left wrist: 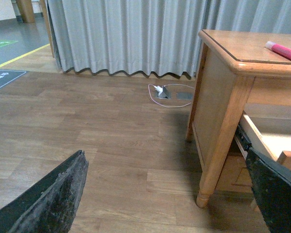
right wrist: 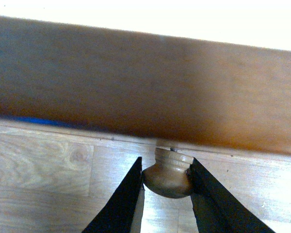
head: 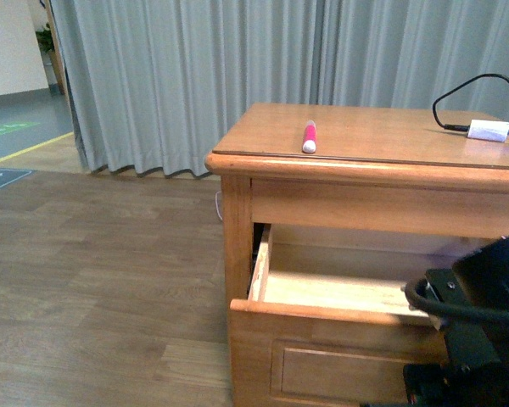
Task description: Place pink marker in drawer with both arms
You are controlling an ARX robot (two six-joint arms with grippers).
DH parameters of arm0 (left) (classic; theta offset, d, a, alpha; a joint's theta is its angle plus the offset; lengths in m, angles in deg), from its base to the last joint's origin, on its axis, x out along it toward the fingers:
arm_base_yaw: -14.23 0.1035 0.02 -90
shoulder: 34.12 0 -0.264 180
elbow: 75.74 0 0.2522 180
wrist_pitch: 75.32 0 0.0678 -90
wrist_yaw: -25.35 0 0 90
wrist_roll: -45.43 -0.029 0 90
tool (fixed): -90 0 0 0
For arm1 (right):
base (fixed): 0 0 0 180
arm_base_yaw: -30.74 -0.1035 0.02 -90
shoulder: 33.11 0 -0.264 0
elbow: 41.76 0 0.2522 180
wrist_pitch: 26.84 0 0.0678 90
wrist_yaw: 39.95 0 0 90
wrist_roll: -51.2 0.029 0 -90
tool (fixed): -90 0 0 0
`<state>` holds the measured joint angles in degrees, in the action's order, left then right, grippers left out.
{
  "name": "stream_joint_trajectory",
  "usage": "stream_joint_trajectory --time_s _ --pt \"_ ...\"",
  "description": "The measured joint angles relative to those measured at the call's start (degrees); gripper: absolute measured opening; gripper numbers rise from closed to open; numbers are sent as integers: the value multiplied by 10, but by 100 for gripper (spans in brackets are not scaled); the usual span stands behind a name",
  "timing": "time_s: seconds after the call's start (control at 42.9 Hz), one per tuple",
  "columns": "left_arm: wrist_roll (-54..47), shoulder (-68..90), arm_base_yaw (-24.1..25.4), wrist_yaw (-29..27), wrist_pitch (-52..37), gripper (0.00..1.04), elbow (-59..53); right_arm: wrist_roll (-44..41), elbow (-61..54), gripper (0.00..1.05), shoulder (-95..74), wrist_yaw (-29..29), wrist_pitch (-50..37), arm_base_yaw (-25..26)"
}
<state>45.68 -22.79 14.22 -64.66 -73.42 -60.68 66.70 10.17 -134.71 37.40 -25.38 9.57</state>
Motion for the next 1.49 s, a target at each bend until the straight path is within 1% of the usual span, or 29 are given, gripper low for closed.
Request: stream_joint_trajectory --time_s 0.047,0.07,0.163,0.186,0.326,0.35,0.443,0.489,0.536,0.583,0.653,0.769,0.862,1.189,1.259,1.329,1.422,1.492 --pt "0 0 0 0 0 99 0 7 -23 34 26 -4 0 -8" --pt "0 0 0 0 0 99 0 31 -63 59 124 -8 24 -32" --pt "0 0 0 0 0 99 0 41 -93 73 203 -17 61 -49" --pt "0 0 0 0 0 99 0 43 -96 75 213 -17 67 -51" --pt "0 0 0 0 0 99 0 50 -121 96 354 -32 157 -70" --pt "0 0 0 0 0 99 0 51 -121 98 378 -35 174 -72" --pt "0 0 0 0 0 99 0 53 -119 96 477 -58 243 -79" --pt "0 0 0 0 0 99 0 55 -116 96 522 -67 276 -85" --pt "0 0 0 0 0 99 0 58 -108 96 581 -83 323 -98" --pt "0 0 0 0 0 99 0 58 -103 96 613 -98 348 -110" --pt "0 0 0 0 0 99 0 58 -91 96 669 -137 388 -142" --pt "0 0 0 0 0 99 0 55 -88 96 700 -182 403 -179" --pt "0 0 0 0 0 99 0 53 -88 96 704 -185 403 -187" --pt "0 0 0 0 0 99 0 53 -88 96 703 -188 404 -189" --pt "-43 12 -2 12 -36 99 -1 53 -88 96 703 -188 404 -189" --pt "-81 32 -20 4 -43 99 1 53 -88 96 703 -188 404 -189" --pt "-89 113 -59 -9 -49 99 22 53 -88 96 703 -188 404 -189" --pt "-76 208 -82 -13 -100 99 77 53 -88 96 703 -188 404 -189"
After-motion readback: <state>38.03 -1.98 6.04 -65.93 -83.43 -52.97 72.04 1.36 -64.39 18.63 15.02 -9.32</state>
